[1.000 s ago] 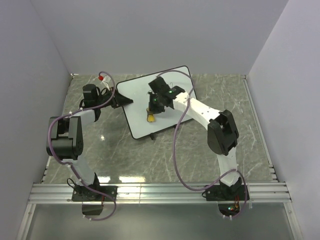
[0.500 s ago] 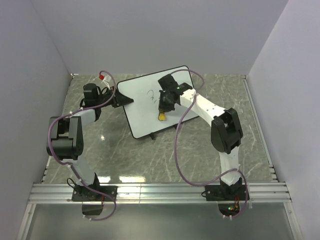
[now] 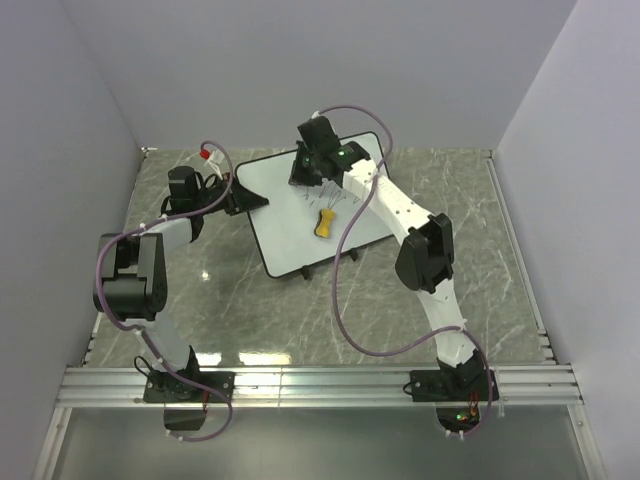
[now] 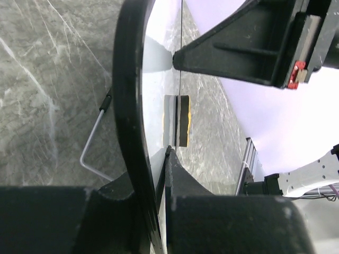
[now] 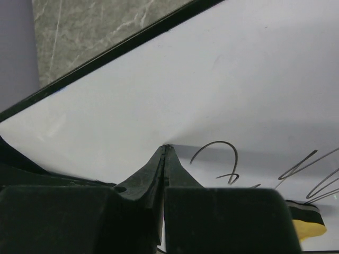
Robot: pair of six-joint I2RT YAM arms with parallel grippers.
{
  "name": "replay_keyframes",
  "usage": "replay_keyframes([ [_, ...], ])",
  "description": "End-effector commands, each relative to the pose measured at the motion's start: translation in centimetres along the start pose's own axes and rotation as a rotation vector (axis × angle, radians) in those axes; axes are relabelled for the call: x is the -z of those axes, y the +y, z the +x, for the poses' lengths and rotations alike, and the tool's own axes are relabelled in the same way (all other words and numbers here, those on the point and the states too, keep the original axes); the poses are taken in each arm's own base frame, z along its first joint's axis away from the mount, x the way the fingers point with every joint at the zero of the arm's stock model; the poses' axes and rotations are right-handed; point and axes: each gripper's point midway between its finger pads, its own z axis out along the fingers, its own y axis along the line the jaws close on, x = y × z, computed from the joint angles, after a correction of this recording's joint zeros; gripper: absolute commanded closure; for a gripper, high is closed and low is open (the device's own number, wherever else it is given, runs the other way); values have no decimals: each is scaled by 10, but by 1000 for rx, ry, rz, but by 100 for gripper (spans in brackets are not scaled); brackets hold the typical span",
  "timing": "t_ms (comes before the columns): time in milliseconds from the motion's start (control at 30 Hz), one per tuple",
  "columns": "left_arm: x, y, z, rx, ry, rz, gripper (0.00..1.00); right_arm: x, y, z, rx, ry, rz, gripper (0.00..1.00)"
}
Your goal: Erase the whiteboard
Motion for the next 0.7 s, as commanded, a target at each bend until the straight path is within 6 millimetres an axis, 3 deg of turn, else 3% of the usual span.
replay_keyframes([
  [0,-9,1,18,-79,54,-10,100,-2,-6,-19,-50,-44,-5,100],
  [133,-9,-1,16,-83,52,-9,100,5,-24,-11,-47,-8,33,100],
  [167,-9,-1,16,-86,52,-8,100,18,-25,-20,-37,-32,34,98],
  [200,-9,-2,15,-85,51,-8,100,25,-28,-21,-29,-41,42,85],
  [233,-9,-1,16,-84,51,-10,100,26,-39,-14,-22,-31,71,53],
  [300,-8,-3,16,-90,48,-9,100,50,-45,-24,-2,-82,93,33],
  [333,-8,-3,16,-91,47,-11,100,51,-55,-15,4,-67,115,15],
  [367,-8,-3,16,-93,48,-11,100,56,-59,-14,8,-71,131,10],
  [467,-8,-3,16,-92,45,-15,100,77,-73,-5,11,-72,170,4],
  [667,-9,-2,14,-87,45,-15,100,77,-99,31,-18,-23,210,7],
])
